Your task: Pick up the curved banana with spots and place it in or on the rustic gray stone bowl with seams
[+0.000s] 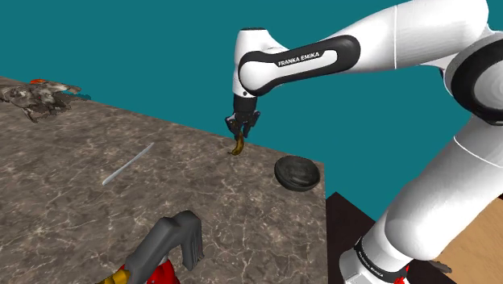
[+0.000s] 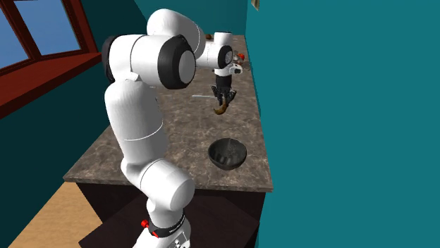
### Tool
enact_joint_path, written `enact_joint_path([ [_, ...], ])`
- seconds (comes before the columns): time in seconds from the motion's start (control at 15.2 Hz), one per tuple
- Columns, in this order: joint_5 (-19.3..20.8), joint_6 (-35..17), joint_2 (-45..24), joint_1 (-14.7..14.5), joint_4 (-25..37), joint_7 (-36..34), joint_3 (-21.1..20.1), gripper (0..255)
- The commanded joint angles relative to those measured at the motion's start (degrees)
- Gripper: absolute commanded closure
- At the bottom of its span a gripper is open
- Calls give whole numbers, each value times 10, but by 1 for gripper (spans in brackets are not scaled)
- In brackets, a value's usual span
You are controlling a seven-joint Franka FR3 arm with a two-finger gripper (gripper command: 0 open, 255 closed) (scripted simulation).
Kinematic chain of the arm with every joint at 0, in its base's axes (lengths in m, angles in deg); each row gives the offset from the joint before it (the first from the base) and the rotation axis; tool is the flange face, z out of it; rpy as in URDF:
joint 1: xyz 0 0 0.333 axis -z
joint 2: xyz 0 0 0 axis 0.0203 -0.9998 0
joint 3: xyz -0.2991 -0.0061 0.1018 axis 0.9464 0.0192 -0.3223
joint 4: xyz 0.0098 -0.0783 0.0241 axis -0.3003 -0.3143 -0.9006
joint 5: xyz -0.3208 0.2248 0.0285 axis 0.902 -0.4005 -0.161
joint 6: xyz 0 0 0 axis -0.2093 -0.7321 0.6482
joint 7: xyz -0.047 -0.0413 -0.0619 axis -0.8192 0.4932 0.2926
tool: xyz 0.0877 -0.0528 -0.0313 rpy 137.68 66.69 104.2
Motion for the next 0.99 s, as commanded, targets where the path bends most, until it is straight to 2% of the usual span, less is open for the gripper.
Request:
enact_joint_path([
  [0.0,-9,-5,37,6,-41,18,7,255],
  [0.46,-27,-5,177,24,-180,90,49,255],
  [0.92,-14,24,315,46,-290,160,103,255],
])
